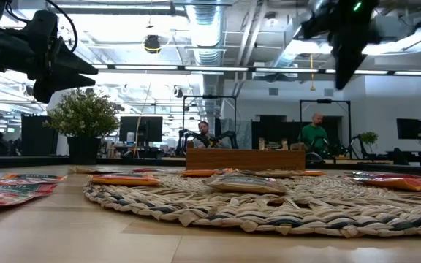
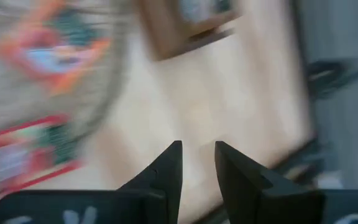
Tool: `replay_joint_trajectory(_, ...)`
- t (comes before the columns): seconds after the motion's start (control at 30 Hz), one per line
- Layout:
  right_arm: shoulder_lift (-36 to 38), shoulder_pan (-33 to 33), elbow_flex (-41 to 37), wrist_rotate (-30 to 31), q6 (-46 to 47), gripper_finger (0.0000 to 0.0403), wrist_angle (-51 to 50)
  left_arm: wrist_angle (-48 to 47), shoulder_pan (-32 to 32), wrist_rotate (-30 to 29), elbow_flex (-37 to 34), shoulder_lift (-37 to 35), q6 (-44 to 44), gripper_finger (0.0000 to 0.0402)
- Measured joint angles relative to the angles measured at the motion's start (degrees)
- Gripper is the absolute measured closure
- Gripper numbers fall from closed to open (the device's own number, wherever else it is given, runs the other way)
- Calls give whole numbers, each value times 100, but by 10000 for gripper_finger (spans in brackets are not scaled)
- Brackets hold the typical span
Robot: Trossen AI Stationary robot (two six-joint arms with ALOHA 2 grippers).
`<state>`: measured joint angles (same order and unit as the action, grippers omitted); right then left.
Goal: Pick & Place Tea
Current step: Put the brown tea bag into the right section of the wooden organizer
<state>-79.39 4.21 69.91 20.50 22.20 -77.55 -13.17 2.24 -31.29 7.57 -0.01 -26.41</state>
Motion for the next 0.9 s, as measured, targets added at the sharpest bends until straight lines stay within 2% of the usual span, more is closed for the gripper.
replay_joint_trajectory(0.13, 444, 437, 0, -1055, 605, 316, -51, 0, -1, 1, 0, 0, 0, 250)
replay_joint_trajectory(0.23, 481, 866, 0, -1411, 1173, 316, -281, 0, 0, 2, -1, 0, -2, 250)
replay_joint_trajectory(0.37, 253, 1460, -2, -1488, 1876, 316, -698, -1, -1, 4, 0, 0, -1, 250)
replay_joint_trajectory(0.5, -70, 1883, -2, -1772, 2163, 316, -753, -1, -1, 4, 0, 0, 0, 250)
replay_joint_trajectory(0.63, -306, 2180, -73, -1804, 2431, 316, -705, -2, -1, 4, -1, 0, 0, 250)
replay_joint_trajectory(0.9, -119, 2412, -1042, -2403, 2909, 316, 92, 0, 0, 4, 1, 0, -2, 250)
